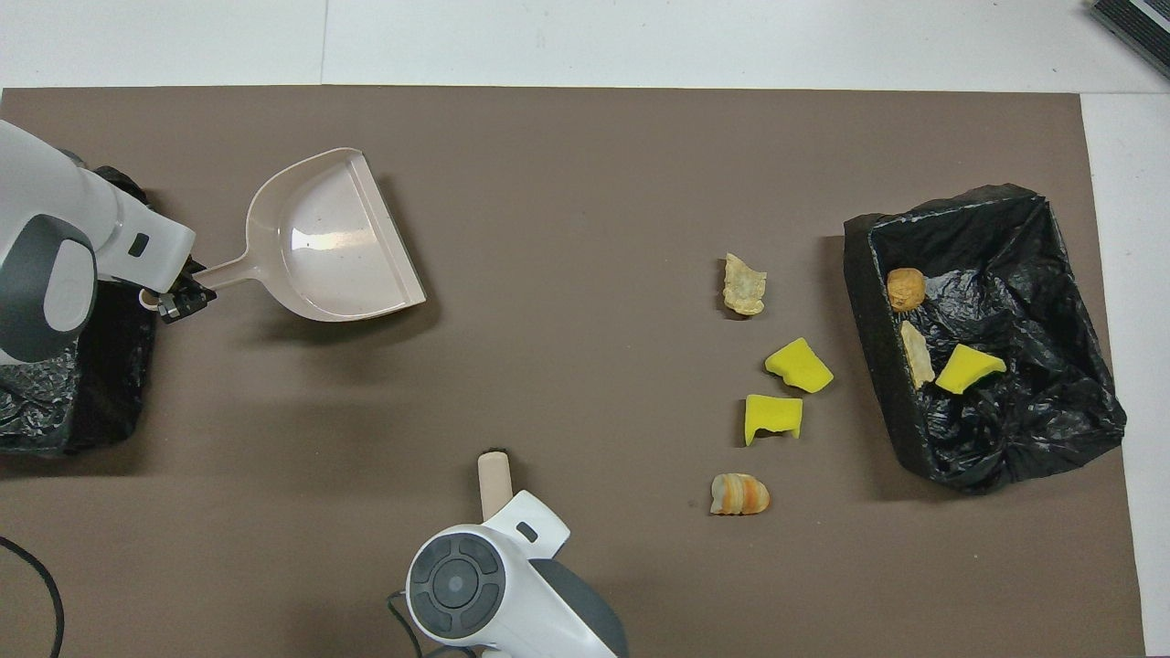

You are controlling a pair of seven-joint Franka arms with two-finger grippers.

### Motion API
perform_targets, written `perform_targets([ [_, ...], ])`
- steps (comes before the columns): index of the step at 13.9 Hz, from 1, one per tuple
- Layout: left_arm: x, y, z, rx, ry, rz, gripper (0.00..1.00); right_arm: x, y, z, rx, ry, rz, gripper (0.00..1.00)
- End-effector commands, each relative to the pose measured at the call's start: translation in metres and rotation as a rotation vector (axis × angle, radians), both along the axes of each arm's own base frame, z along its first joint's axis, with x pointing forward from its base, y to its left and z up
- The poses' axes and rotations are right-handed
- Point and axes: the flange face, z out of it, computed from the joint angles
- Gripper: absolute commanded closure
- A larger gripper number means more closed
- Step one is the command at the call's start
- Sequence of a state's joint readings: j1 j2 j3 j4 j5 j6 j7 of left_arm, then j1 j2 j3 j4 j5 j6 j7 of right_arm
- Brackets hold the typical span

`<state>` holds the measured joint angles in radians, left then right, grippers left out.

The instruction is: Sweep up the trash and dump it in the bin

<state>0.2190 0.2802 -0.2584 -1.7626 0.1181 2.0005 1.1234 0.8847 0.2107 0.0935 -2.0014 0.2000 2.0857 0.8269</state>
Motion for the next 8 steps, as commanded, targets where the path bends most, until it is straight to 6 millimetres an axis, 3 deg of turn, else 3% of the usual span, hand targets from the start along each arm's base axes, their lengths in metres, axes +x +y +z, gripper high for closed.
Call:
perform_targets([
  [1, -0.004, 0.002, 0.001, 0.017, -0.001, -0.02, 1.0, -0.013, -0.011, 0.003, 0.031, 0.029, -0.047, 0.38],
  [4, -0.005, 0.002, 0.001, 0.017, -0.001, -0.02, 1.0, -0.033, -0.019, -0.005, 0.012, 0.047, -0.021, 0.35],
  [6, -0.005, 0.002, 0.002, 0.018, -0.001, -0.02, 1.0, -0.045, -0.011, -0.016, -0.004, 0.059, -0.007, 0.35],
  [8, -0.006, 0.003, 0.0, 0.018, 0.002, -0.019, 1.0, -0.042, -0.006, -0.023, 0.013, 0.045, -0.005, 0.38],
])
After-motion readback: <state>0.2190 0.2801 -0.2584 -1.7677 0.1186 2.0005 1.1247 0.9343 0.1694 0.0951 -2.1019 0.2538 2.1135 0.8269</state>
